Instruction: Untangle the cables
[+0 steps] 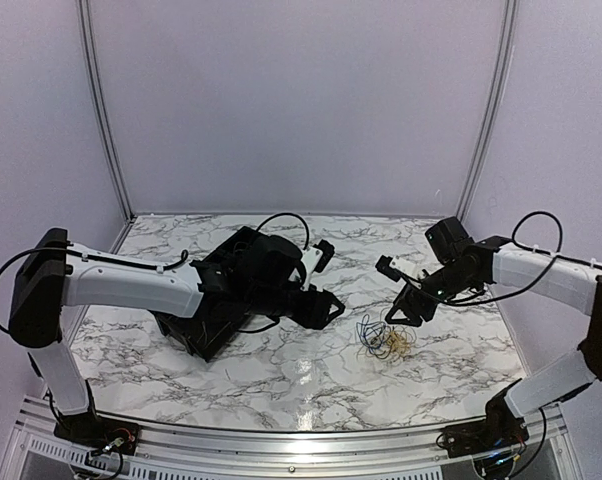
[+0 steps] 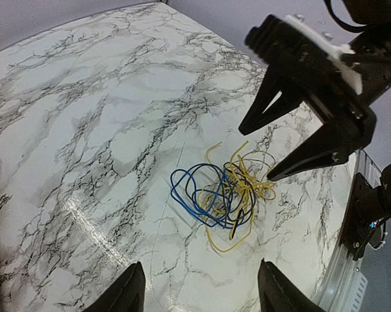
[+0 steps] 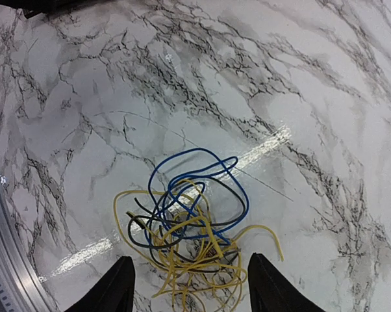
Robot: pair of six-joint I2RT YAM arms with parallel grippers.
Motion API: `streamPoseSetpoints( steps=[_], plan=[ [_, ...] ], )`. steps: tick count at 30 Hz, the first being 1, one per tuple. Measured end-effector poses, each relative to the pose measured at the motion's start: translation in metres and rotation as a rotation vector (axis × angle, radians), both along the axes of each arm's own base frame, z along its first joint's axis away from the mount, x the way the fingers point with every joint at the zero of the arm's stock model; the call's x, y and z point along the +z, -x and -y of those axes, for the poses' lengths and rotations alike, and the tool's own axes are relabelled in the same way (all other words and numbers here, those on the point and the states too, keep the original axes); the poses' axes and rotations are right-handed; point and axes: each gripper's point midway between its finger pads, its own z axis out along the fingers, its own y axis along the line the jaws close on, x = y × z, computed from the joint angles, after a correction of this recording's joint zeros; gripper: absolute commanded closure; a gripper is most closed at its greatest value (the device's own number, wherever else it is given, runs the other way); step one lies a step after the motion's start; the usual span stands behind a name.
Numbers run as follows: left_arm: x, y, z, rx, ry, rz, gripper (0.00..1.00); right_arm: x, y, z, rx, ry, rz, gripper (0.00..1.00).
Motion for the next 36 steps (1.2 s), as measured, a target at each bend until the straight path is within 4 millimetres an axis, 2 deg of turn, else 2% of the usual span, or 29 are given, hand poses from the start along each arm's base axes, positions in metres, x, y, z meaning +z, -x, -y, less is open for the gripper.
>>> streamPoseSetpoints(
  steps=[5,13,17,20,23,27,29,31,33,36],
  plan=[
    [0.002,0.003,0.0,-0.012,0.012,-0.006,0.39,-0.024,-0.01,0.0,-0.014,0.008,-0.09,0.48],
    [-0.003,0.006,-0.005,-0.002,0.018,-0.021,0.39,-0.02,-0.009,-0.013,0.033,-0.066,-0.12,0.55],
    [-0.003,0.006,-0.005,0.001,0.02,-0.024,0.39,-0.02,-0.009,-0.017,0.041,-0.092,-0.139,0.63],
    [-0.002,0.006,-0.005,0.002,0.025,-0.025,0.39,-0.022,-0.011,-0.02,0.04,-0.103,-0.15,0.76],
    [-0.002,0.006,-0.005,0.004,0.029,-0.027,0.4,-0.023,-0.016,-0.023,0.039,-0.11,-0.141,1.0],
    [0.001,0.002,-0.004,0.027,0.043,-0.023,0.4,-0.021,-0.019,-0.025,0.028,-0.125,-0.14,1.0],
    [0.005,-0.003,0.002,0.034,0.052,-0.015,0.39,-0.013,-0.021,-0.027,0.03,-0.137,-0.138,1.0],
    [0.011,-0.005,0.011,0.027,0.063,-0.002,0.38,0.003,-0.025,-0.03,0.034,-0.153,-0.12,1.0],
    [0.02,-0.01,0.022,0.018,0.083,0.019,0.38,0.028,-0.03,-0.033,0.04,-0.18,-0.081,1.0],
    [0.032,-0.014,0.044,-0.01,0.113,0.056,0.38,0.084,-0.035,-0.039,0.047,-0.246,0.014,1.0]
  ],
)
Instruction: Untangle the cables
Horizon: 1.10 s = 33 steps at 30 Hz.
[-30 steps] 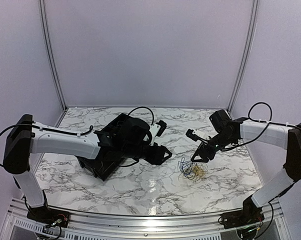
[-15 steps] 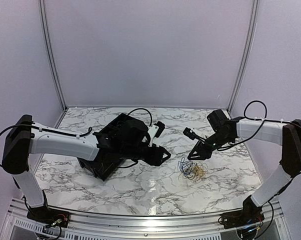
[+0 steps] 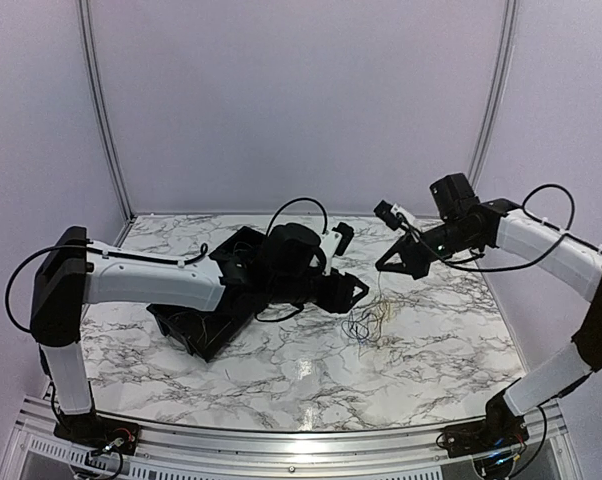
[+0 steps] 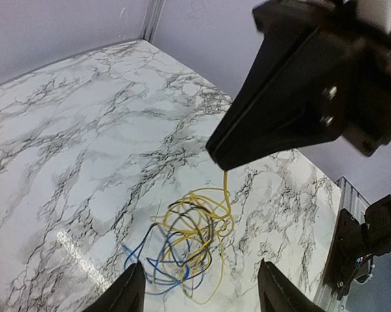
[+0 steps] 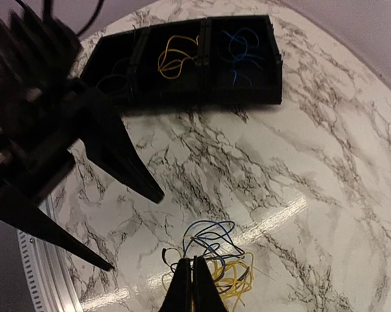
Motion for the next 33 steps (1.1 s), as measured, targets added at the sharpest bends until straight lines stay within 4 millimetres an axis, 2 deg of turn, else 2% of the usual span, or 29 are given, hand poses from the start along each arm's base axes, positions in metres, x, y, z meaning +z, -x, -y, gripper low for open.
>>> streamPoseSetpoints(
  steps=[2,4,6,9,11,14,15,17,23,25,27,30,31,33],
  plan=[
    [0.002,-0.001,0.012,-0.017,0.011,0.017,0.37,0.038,0.001,-0.002,-0.004,-0.052,0.06,1.0],
    [-0.003,0.0,0.022,-0.033,0.016,0.025,0.38,0.066,0.006,-0.003,-0.005,-0.094,0.097,1.0],
    [-0.011,-0.001,0.03,-0.041,0.013,0.03,0.37,0.08,0.013,-0.005,-0.002,-0.116,0.103,1.0],
    [-0.027,-0.006,0.042,-0.033,0.007,0.039,0.41,0.089,0.023,-0.011,0.011,-0.126,0.08,1.0],
    [-0.037,-0.01,0.05,-0.031,0.005,0.048,0.49,0.092,0.033,-0.019,0.033,-0.127,0.057,1.0],
    [-0.052,-0.015,0.058,-0.035,0.002,0.065,0.77,0.109,0.045,-0.027,0.063,-0.139,0.05,1.0],
    [-0.058,-0.015,0.06,-0.041,0.001,0.068,0.84,0.122,0.048,-0.029,0.071,-0.149,0.063,1.0],
    [-0.065,-0.016,0.064,-0.047,0.018,0.064,0.91,0.151,0.048,-0.03,0.072,-0.174,0.11,1.0],
    [-0.086,-0.006,0.07,-0.078,0.091,0.005,0.94,0.282,0.037,-0.024,0.048,-0.311,0.37,1.0],
    [-0.08,-0.004,0.074,-0.091,0.139,0.0,0.95,0.306,0.032,-0.018,0.018,-0.329,0.412,1.0],
    [-0.064,-0.003,0.079,-0.104,0.207,0.009,0.95,0.326,0.022,-0.014,-0.017,-0.349,0.446,1.0],
    [-0.048,-0.001,0.083,-0.117,0.275,0.012,0.95,0.345,0.004,-0.005,-0.084,-0.361,0.495,1.0],
    [-0.044,0.0,0.084,-0.12,0.294,0.011,0.94,0.351,-0.003,-0.001,-0.114,-0.361,0.52,1.0],
    [-0.036,0.001,0.085,-0.127,0.33,0.009,0.85,0.367,-0.013,0.009,-0.176,-0.362,0.586,1.0]
  ],
)
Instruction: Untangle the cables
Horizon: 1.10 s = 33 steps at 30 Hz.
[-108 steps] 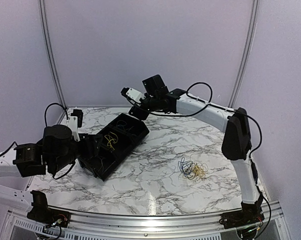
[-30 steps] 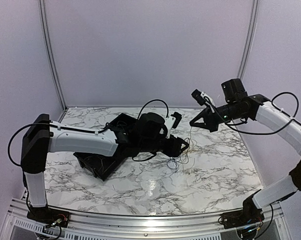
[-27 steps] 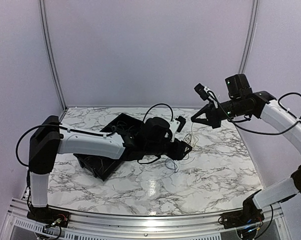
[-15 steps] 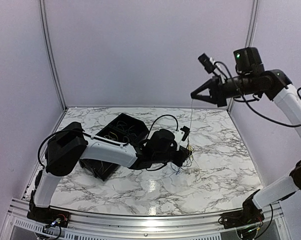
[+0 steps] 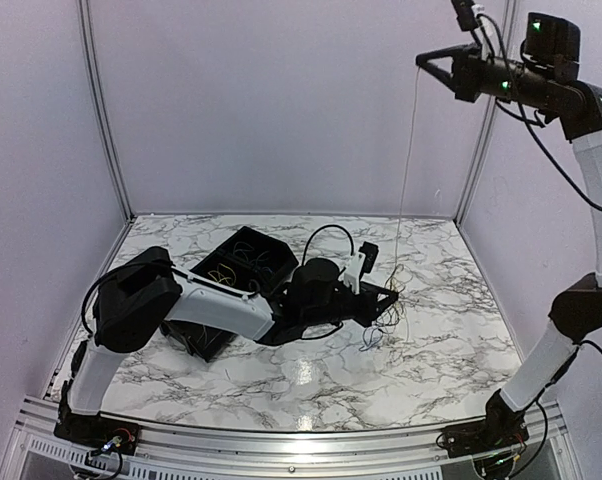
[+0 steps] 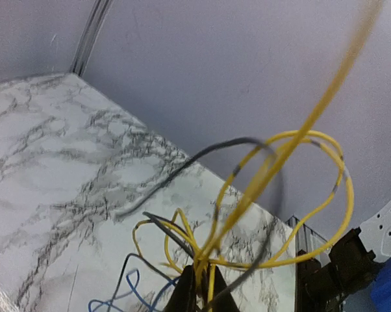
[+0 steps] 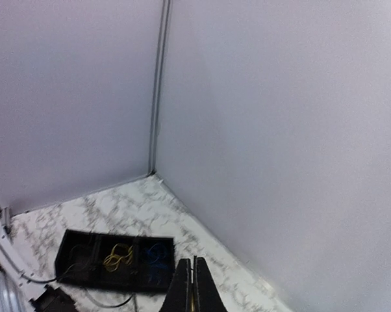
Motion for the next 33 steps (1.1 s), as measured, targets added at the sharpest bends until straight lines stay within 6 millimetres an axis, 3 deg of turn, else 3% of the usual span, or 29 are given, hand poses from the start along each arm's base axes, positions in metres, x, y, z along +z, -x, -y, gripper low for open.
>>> streamPoseSetpoints(
  steps=[1,3,5,7,11,13,16,19,24,27,30,33],
  plan=[
    [0.003,0.002,0.0,-0.009,0.008,-0.007,0.82,0.014,-0.006,0.007,-0.043,-0.018,0.056,1.0],
    [-0.012,0.009,-0.003,-0.031,-0.032,-0.04,0.79,0.059,-0.009,0.023,-0.127,-0.084,0.236,1.0],
    [-0.052,0.02,-0.015,-0.049,-0.132,-0.099,0.78,0.103,0.005,0.041,-0.193,-0.153,0.401,1.0],
    [-0.085,0.028,-0.028,-0.057,-0.219,-0.144,0.77,0.141,0.03,0.057,-0.231,-0.221,0.535,1.0],
    [-0.125,0.039,-0.05,-0.061,-0.33,-0.197,0.71,0.177,0.07,0.073,-0.243,-0.296,0.673,1.0],
    [-0.125,0.041,-0.053,-0.065,-0.338,-0.194,0.64,0.18,0.077,0.076,-0.244,-0.305,0.692,1.0],
    [-0.108,0.041,-0.057,-0.061,-0.327,-0.169,0.56,0.17,0.068,0.073,-0.247,-0.288,0.668,1.0],
    [-0.073,0.039,-0.064,-0.043,-0.294,-0.121,0.47,0.139,0.041,0.065,-0.258,-0.238,0.589,1.0],
    [0.012,0.036,-0.079,0.008,-0.18,-0.015,0.42,0.054,-0.019,0.044,-0.254,-0.125,0.377,1.0],
    [0.056,0.036,-0.097,0.049,-0.122,0.037,0.41,0.004,-0.043,0.032,-0.234,-0.07,0.263,1.0],
    [0.08,0.038,-0.119,0.094,-0.098,0.074,0.41,-0.027,-0.054,0.025,-0.212,-0.043,0.192,1.0],
    [0.092,0.04,-0.142,0.145,-0.094,0.088,0.41,-0.036,-0.059,0.019,-0.189,-0.044,0.164,1.0]
  ],
)
